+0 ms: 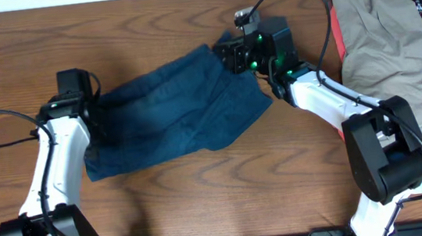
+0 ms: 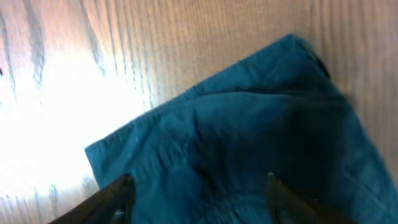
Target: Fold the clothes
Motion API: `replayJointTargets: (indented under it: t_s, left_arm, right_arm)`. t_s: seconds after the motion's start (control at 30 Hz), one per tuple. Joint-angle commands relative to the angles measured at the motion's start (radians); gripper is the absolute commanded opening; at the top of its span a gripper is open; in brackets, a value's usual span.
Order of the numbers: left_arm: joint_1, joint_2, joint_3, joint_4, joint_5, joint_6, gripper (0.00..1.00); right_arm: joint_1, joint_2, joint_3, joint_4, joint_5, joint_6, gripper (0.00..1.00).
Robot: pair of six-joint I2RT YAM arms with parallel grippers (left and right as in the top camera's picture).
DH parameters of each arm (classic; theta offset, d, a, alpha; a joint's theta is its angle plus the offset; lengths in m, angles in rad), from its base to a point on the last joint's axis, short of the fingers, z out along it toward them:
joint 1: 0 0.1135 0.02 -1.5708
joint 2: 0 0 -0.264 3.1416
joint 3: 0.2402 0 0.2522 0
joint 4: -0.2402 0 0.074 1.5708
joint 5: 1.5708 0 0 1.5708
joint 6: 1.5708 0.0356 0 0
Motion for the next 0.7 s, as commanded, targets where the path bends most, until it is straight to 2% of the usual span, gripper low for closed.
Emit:
replayJointTargets:
  t_s: [0.0,0.07,0.17,0.23,0.33,0.5,0.67]
  left_arm:
    - [0.042,0.001,0.000,-0.019,0.024,0.104,0.73]
    - [0.071,0.001,0.000,-0.051,0.024,0.132,0.79]
    - [0.097,0.001,0.000,-0.092,0.024,0.148,0.81]
    - [0.105,0.001,0.000,-0.110,0.024,0.175,0.85]
    - [0.106,0.003,-0.009,-0.110,0.028,0.252,1.00]
    - [0.106,0.019,-0.042,-0.090,0.039,0.339,0.98]
    - [0.106,0.060,-0.051,-0.045,0.039,0.414,0.98]
  right_arm:
    - [-0.007,0.010,0.017,-0.043,0.003,0.002,0.67]
    - [-0.021,0.010,0.017,-0.109,0.003,0.000,0.67]
    - [-0.031,0.010,0.017,-0.187,0.003,-0.019,0.64]
    - [-0.032,0.010,0.017,-0.255,0.003,-0.060,0.55]
    - [-0.025,0.011,0.017,-0.354,0.012,-0.112,0.42]
    - [-0.011,0.011,0.014,-0.498,0.133,-0.151,0.39]
    - [-0.011,0.014,0.010,-0.619,0.220,-0.177,0.41]
